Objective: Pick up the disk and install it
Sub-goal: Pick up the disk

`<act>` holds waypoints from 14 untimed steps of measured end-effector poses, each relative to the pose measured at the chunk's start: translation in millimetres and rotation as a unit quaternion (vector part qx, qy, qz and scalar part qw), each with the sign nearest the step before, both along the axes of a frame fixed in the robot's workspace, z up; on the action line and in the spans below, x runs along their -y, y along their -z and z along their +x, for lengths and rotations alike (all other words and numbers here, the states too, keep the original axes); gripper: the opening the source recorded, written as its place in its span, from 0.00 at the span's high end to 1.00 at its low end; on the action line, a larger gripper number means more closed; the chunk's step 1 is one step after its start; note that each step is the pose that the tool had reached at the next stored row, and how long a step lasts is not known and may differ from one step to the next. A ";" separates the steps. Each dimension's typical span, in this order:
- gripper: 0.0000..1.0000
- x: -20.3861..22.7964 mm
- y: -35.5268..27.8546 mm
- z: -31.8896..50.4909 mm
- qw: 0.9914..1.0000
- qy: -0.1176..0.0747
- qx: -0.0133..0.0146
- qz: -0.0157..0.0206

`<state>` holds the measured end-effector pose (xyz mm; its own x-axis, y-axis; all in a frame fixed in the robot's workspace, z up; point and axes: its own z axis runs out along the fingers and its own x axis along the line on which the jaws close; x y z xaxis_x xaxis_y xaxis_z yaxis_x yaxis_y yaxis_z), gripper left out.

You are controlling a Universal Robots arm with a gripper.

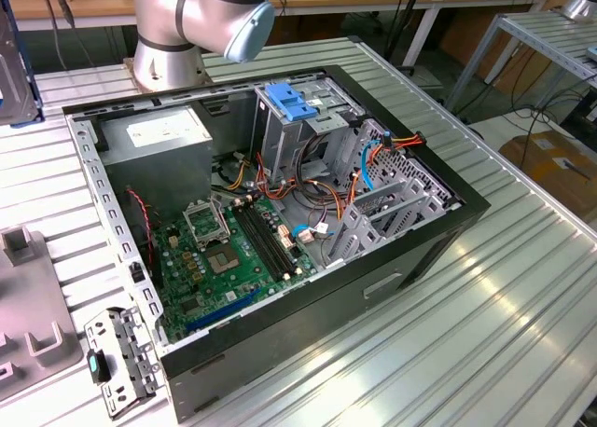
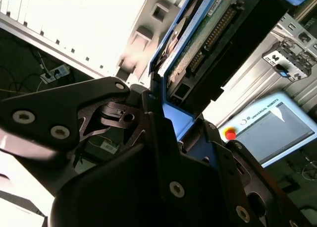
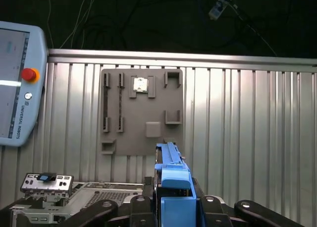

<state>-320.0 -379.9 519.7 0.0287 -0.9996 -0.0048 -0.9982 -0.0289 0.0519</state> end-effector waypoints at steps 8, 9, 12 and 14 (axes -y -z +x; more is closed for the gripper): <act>0.63 14.7 0.8 6.6 1.000 0.000 0.000 0.000; 0.63 15.5 0.8 11.4 1.000 0.000 0.000 0.000; 0.63 16.3 1.1 24.1 1.000 0.000 0.000 0.000; 0.63 16.8 1.2 31.2 1.000 0.000 0.000 0.000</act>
